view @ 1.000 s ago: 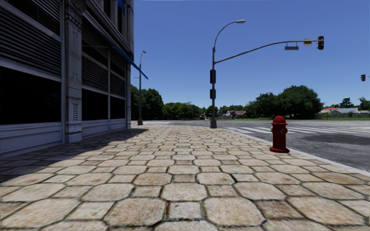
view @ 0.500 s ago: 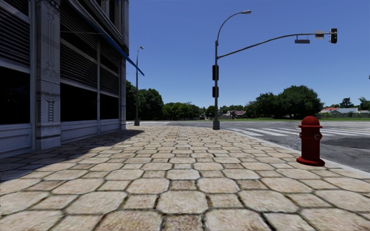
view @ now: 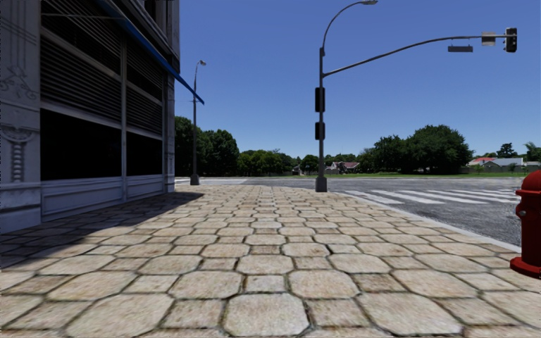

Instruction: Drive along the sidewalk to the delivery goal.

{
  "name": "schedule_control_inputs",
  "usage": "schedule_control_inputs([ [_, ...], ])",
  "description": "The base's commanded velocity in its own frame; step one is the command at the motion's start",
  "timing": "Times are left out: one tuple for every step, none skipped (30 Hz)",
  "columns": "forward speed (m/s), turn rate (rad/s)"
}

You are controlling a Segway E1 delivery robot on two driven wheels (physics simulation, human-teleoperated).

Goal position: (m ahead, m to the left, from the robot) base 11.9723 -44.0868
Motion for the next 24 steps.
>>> schedule_control_inputs([
  [2.0, 0.0],
  [2.0, 0.0],
  [2.0, 0.0],
  [2.0, 0.0],
  [2.0, 0.0],
  [2.0, 0.0],
  [2.0, 0.0],
  [2.0, 0.0],
  [2.0, 0.0],
  [2.0, 0.0],
  [2.0, 0.0],
  [2.0, 0.0],
  [2.0, 0.0],
  [2.0, 0.0],
  [2.0, 0.0],
  [2.0, 0.0],
  [2.0, 0.0],
  [2.0, 0.0],
  [2.0, 0.0],
  [2.0, 0.0],
  [2.0, 0.0],
  [2.0, 0.0],
  [2.0, 0.0],
  [2.0, 0.0],
])
